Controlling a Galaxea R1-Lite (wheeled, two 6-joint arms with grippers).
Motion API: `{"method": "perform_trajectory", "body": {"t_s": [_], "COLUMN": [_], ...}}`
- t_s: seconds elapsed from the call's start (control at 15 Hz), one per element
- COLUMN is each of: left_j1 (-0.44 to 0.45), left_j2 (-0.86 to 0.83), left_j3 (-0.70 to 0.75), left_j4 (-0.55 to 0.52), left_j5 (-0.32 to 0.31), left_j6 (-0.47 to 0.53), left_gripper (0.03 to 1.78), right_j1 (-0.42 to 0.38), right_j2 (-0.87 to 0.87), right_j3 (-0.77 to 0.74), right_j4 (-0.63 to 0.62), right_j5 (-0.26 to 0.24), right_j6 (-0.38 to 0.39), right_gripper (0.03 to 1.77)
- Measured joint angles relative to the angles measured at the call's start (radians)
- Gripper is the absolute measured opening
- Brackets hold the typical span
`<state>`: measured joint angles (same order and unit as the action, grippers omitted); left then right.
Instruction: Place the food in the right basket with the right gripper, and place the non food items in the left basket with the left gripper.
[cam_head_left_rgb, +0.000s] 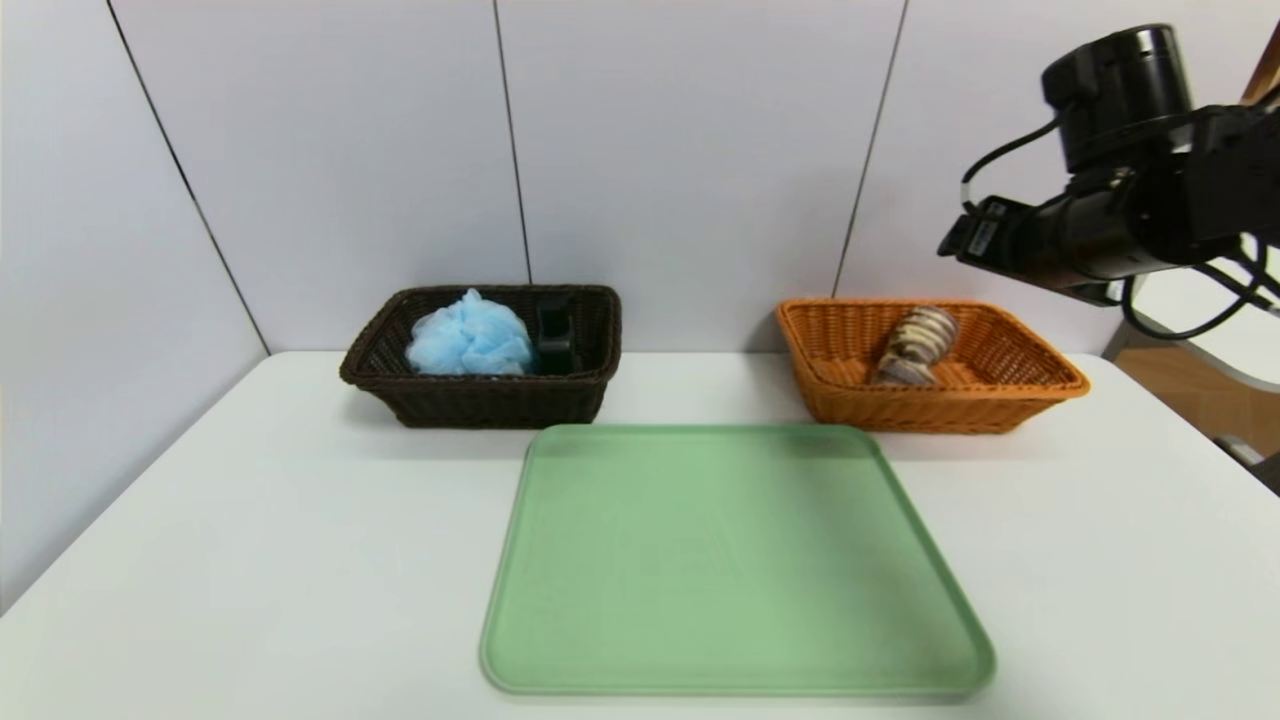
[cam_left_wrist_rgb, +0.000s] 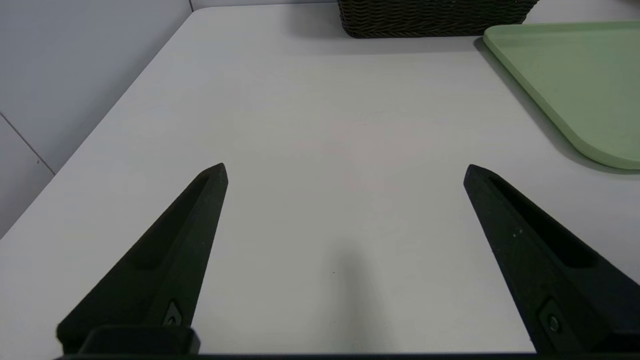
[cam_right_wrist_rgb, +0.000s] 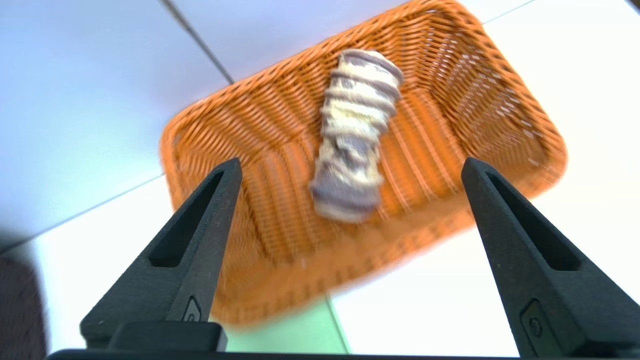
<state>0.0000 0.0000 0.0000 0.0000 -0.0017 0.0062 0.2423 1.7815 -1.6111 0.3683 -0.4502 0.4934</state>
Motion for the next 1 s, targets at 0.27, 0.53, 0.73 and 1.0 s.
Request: {"method": "perform_trajectory", "body": {"t_s": [0.27, 0.53, 0.73, 1.0], "left_j1": [0.000, 0.000, 0.000, 0.000], "left_j2": [0.000, 0.000, 0.000, 0.000], "left_j3": [0.000, 0.000, 0.000, 0.000], "left_j4": [0.000, 0.000, 0.000, 0.000], "left_j5": [0.000, 0.000, 0.000, 0.000], "left_j6": [0.000, 0.000, 0.000, 0.000], "left_gripper": [1.69, 1.69, 1.69, 1.69], "right_j1": [0.027, 0.034, 0.036, 0.020], "right_j2": [-0.299, -0.623, -0.840, -1.100], "right_j3": [0.256, 0.523, 0.702, 0.895], "right_j4": [-0.001, -0.007, -0.014, -0.018], "right_j5": [0.000, 0.000, 0.020, 0.065], "right_j6": [-0.039, -0.138, -0.239, -0.367], "right_gripper": [1.61, 1.65, 1.67, 1.68]}}
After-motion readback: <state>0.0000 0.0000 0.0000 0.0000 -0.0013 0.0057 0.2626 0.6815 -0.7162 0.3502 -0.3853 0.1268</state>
